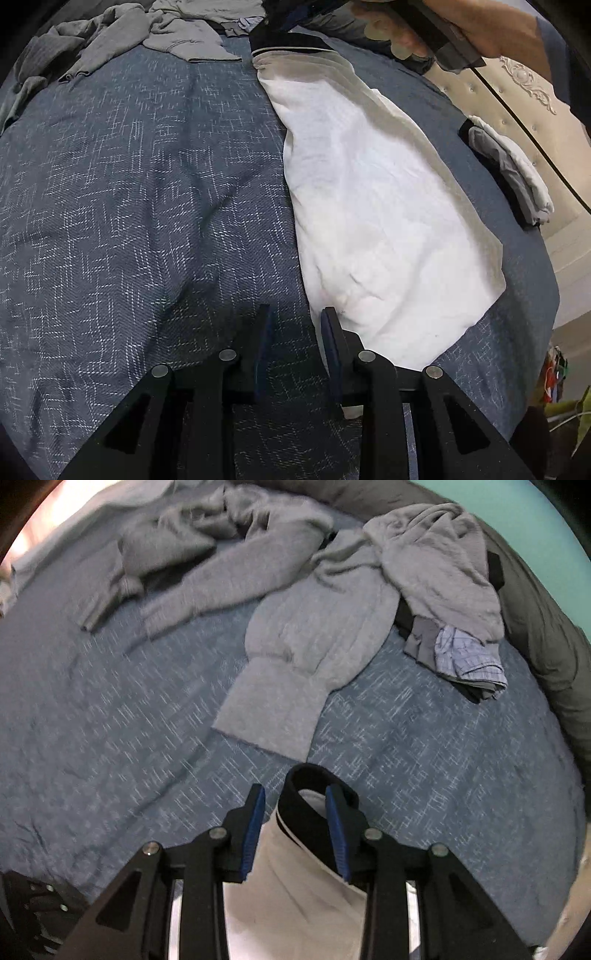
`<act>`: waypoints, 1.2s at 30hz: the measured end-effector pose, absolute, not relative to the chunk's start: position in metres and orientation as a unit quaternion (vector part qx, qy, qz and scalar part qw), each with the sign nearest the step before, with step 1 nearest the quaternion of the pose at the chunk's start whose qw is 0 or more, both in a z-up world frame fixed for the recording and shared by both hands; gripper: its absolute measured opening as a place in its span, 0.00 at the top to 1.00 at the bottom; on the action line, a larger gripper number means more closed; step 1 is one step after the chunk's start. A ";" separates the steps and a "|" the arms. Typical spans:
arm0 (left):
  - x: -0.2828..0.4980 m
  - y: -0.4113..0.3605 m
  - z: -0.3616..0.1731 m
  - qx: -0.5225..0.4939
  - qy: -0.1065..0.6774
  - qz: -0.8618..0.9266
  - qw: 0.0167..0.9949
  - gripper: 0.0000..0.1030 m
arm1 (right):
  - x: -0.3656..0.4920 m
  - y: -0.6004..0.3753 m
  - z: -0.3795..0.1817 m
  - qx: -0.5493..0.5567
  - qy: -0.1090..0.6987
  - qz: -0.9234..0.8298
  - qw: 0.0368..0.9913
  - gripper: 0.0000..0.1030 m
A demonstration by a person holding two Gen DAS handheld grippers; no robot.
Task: Fold clothes
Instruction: 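Lower the collar end onto the strip and open the right gripper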
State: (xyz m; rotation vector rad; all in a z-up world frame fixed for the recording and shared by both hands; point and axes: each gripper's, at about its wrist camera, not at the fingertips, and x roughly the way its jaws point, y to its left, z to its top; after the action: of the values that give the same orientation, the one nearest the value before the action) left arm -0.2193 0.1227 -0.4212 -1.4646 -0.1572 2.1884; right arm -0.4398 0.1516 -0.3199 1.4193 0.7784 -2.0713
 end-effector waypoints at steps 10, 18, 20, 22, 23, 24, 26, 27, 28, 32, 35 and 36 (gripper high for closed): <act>-0.222 0.119 -0.424 -0.537 -0.057 0.804 0.250 0.72 | -0.452 0.153 -0.311 0.483 0.298 -0.797 0.207 0.97; -0.223 0.121 -0.428 -0.536 -0.051 0.805 0.251 0.72 | -0.479 0.157 -0.311 0.476 0.271 -0.821 0.160 0.97; -0.224 0.120 -0.428 -0.536 -0.053 0.804 0.252 0.72 | -0.484 0.155 -0.316 0.481 0.268 -0.820 0.158 0.97; -0.225 0.119 -0.428 -0.537 -0.055 0.803 0.252 0.72 | -0.484 0.151 -0.321 0.485 0.264 -0.819 0.155 0.97; -0.225 0.119 -0.429 -0.537 -0.055 0.803 0.253 0.72 | -0.485 0.150 -0.325 0.490 0.259 -0.818 0.156 0.97; -0.226 0.119 -0.429 -0.537 -0.055 0.803 0.253 0.72 | -0.487 0.150 -0.329 0.495 0.252 -0.817 0.156 0.97; -0.227 0.117 -0.430 -0.537 -0.057 0.802 0.254 0.72 | -0.491 0.153 -0.337 0.504 0.234 -0.818 0.151 0.96; -0.226 0.115 -0.430 -0.538 -0.059 0.802 0.254 0.72 | -0.493 0.155 -0.339 0.509 0.222 -0.818 0.149 0.95; -0.227 0.114 -0.430 -0.538 -0.061 0.801 0.254 0.72 | -0.494 0.158 -0.338 0.511 0.211 -0.820 0.147 0.95; -0.233 0.113 -0.432 -0.539 -0.062 0.801 0.254 0.72 | -0.494 0.180 -0.317 0.497 0.167 -0.840 0.138 0.66; -0.234 0.113 -0.432 -0.540 -0.064 0.800 0.255 0.72 | -0.491 0.207 -0.292 0.481 0.126 -0.858 0.129 0.50; -0.232 0.112 -0.432 -0.540 -0.065 0.799 0.255 0.72 | -0.489 0.219 -0.284 0.479 0.115 -0.861 0.127 0.50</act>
State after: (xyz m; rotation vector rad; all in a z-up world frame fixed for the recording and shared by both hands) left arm -0.2318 0.1116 -0.4316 -1.4670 -0.1765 2.1707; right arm -0.4889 0.2190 -0.2844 1.3933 0.3338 -2.5072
